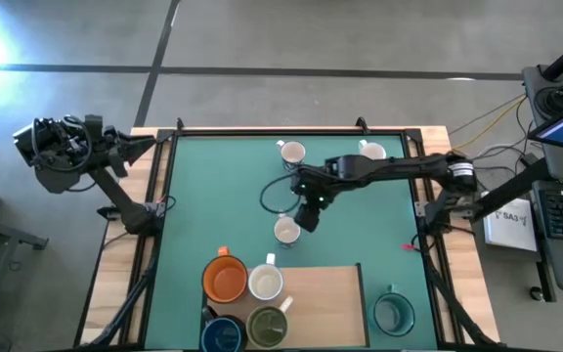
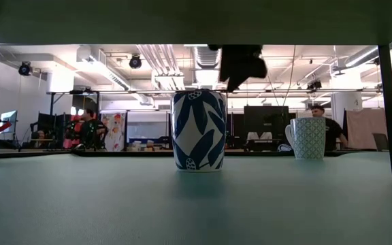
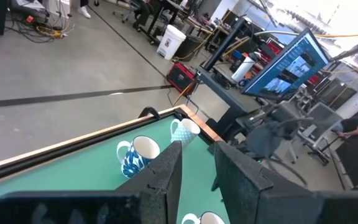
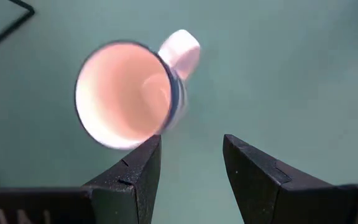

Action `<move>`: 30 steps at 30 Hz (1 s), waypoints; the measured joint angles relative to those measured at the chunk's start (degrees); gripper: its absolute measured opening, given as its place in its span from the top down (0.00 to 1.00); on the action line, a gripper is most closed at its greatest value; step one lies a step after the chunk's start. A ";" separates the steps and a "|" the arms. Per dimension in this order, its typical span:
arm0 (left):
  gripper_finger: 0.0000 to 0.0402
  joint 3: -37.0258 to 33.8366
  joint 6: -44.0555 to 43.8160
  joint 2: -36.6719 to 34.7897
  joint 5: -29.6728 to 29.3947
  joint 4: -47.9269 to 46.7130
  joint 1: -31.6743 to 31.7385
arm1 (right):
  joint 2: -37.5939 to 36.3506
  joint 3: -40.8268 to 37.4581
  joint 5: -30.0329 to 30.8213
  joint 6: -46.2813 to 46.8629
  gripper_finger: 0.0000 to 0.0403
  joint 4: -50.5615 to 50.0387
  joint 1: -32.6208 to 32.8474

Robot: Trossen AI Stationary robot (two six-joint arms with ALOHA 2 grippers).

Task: Place coffee mugs
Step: Put the bottom blue patterned mug on the shelf

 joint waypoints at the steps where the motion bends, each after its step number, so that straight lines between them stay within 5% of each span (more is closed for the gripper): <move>1: 0.80 0.00 0.00 -0.08 0.00 0.00 -0.01 | 0.79 0.00 -1.20 -0.04 0.60 1.34 -0.22; 16: 0.80 0.57 0.03 -0.66 0.00 -0.13 0.00 | 9.13 0.00 -4.09 -1.88 0.62 6.66 -0.32; 26: 0.80 0.57 0.04 -0.66 0.00 -0.13 0.00 | 8.25 0.00 -4.53 -2.15 0.93 6.56 0.34; 30: 0.80 0.57 0.04 -0.66 0.00 -0.13 -0.02 | 8.25 -0.04 -4.44 -2.35 0.96 5.74 0.88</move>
